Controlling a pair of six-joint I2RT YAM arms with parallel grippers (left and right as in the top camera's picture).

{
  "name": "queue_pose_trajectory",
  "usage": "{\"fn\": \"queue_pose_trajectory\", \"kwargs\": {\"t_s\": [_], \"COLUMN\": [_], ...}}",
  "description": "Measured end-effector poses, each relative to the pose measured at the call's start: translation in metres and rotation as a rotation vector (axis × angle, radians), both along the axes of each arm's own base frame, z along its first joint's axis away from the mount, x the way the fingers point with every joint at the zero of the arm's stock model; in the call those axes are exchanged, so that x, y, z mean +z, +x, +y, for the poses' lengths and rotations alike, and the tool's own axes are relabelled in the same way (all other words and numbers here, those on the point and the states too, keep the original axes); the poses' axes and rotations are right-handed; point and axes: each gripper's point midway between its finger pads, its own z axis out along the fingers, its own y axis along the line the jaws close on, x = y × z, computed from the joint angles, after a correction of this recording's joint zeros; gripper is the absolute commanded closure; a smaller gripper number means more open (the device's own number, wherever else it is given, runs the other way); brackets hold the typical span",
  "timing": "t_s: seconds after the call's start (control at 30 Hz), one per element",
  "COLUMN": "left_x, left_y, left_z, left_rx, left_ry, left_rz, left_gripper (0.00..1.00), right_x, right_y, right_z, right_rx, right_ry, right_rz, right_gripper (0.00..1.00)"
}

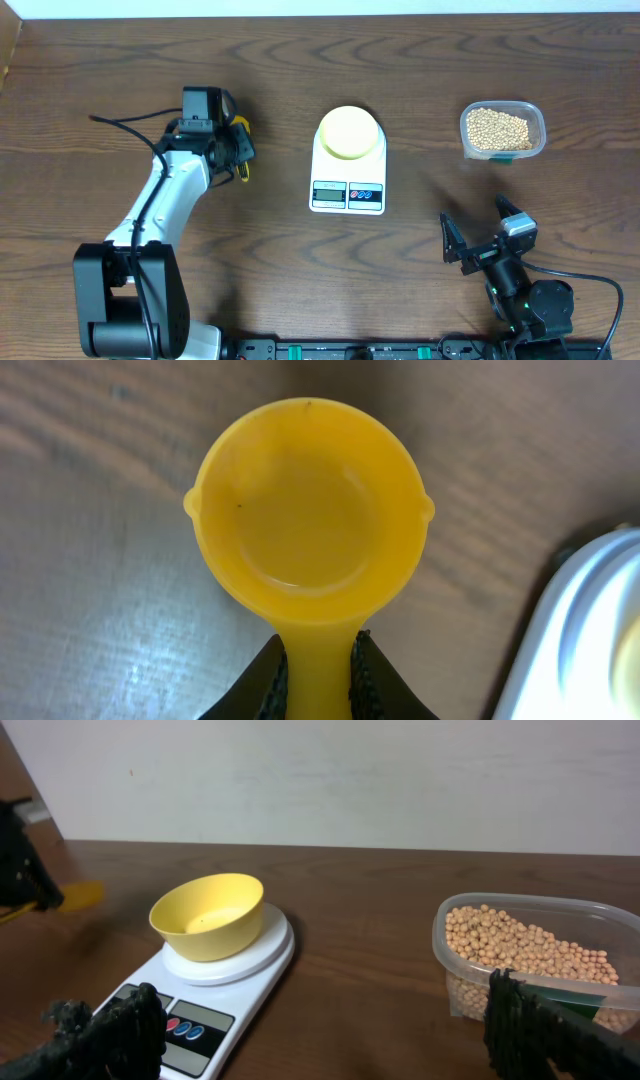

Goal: Scoop item into bowl and weigh 50g on scale
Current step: 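Lift the yellow scoop with the left gripper toward the right gripper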

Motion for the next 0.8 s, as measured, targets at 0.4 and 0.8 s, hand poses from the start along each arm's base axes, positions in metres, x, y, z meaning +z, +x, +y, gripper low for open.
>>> {"fn": "queue_pose_trajectory", "kwargs": {"t_s": [0.4, 0.8], "left_x": [-0.047, -0.070], "left_y": [-0.045, -0.052], "left_z": [0.020, 0.023], "left_rx": [0.124, 0.144], "left_ry": [0.072, 0.084], "left_rz": [0.136, 0.200], "left_gripper": [0.81, 0.67], "right_x": [0.000, 0.000], "right_y": [0.000, 0.000], "right_z": [0.000, 0.000], "right_rx": [0.000, 0.000], "right_ry": [0.000, 0.000], "right_rz": [0.000, 0.000], "right_gripper": [0.01, 0.01]}}
